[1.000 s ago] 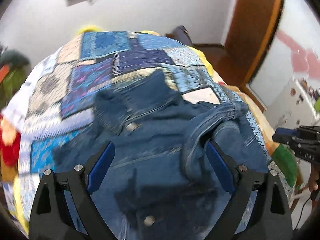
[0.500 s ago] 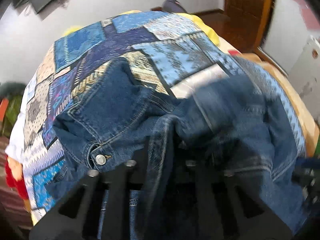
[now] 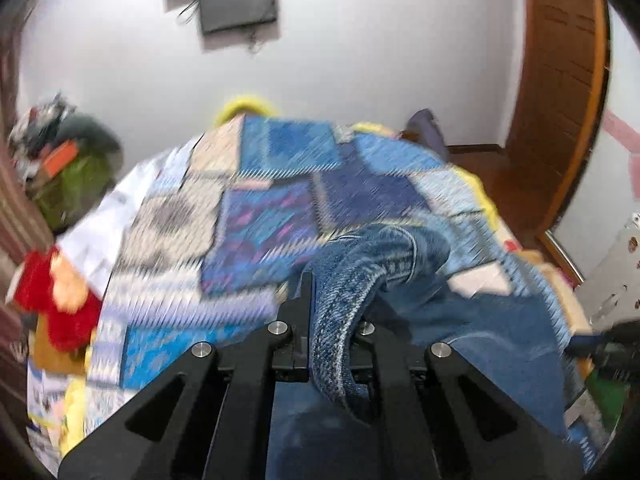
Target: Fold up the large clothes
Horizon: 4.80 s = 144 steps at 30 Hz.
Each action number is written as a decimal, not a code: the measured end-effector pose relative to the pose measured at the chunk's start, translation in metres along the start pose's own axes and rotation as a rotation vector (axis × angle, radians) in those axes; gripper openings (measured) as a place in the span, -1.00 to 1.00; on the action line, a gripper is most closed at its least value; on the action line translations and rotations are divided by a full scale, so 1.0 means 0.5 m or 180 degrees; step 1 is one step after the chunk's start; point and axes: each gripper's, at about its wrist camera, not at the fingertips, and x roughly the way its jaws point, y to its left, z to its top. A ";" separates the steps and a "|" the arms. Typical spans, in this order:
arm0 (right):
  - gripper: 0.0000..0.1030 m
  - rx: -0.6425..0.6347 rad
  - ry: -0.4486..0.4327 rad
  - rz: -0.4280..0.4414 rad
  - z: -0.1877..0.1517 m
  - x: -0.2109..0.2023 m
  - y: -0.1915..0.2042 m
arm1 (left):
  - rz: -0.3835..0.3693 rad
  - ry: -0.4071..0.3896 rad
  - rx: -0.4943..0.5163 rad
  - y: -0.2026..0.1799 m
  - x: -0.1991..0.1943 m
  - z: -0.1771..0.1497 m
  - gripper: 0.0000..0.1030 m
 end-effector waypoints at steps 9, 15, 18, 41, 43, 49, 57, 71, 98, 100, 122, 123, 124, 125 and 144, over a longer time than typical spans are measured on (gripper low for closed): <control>-0.66 -0.0319 0.0316 -0.0280 -0.052 0.129 0.043 | -0.0267 0.1234 -0.0312 0.118 0.137 -0.294 -0.20; 1.00 -0.0242 0.0304 -0.0768 -0.090 0.118 -0.008 | -0.0342 0.1118 -0.0509 0.154 0.113 -0.343 0.23; 1.00 0.0039 0.0393 -0.0488 -0.105 0.110 -0.042 | -0.0423 0.1144 -0.0574 0.173 0.113 -0.342 0.27; 1.00 -0.0354 0.0266 -0.0107 -0.073 0.088 0.106 | -0.0195 0.0074 -0.0433 0.156 0.050 -0.099 -0.77; 1.00 -0.0514 0.0332 -0.0257 -0.077 0.113 0.117 | -0.0056 0.0071 -0.0317 0.164 0.060 -0.098 -0.58; 1.00 -0.0451 0.0527 -0.0075 -0.080 0.147 0.064 | 0.0196 0.0785 -0.0233 0.235 0.150 -0.200 0.10; 1.00 -0.0216 0.0528 -0.0179 -0.083 0.113 0.014 | 0.0468 0.1278 -0.0329 0.351 0.166 -0.305 0.11; 1.00 0.0285 -0.0053 -0.0070 0.044 0.075 -0.027 | 0.0092 0.1221 -0.0541 0.378 0.211 -0.226 0.35; -0.75 -0.0555 -0.0426 0.0158 0.286 0.188 0.205 | 0.0709 0.0441 -0.0831 0.480 0.098 -0.128 -0.84; -0.75 -0.0694 -0.0377 -0.0007 0.305 0.228 0.227 | 0.0777 0.0594 -0.0910 0.514 0.127 -0.147 -0.84; 0.89 -0.0737 -0.0315 -0.0276 0.229 0.181 0.196 | 0.0946 0.0811 -0.0668 0.523 0.144 -0.178 0.47; 0.89 -0.0822 -0.0317 -0.0226 0.216 0.172 0.215 | 0.0935 0.0750 -0.0627 0.512 0.129 -0.178 0.55; 0.89 -0.0897 -0.0300 -0.0189 0.203 0.170 0.237 | 0.0922 0.0719 -0.0590 0.502 0.119 -0.180 0.69; 0.90 -0.0960 -0.0268 -0.0155 0.191 0.170 0.253 | 0.0896 0.0708 -0.0546 0.487 0.109 -0.186 0.87; 0.92 -0.0349 0.0517 -0.0115 0.040 0.181 0.102 | 0.0860 0.1014 -0.0895 0.516 0.053 -0.326 0.97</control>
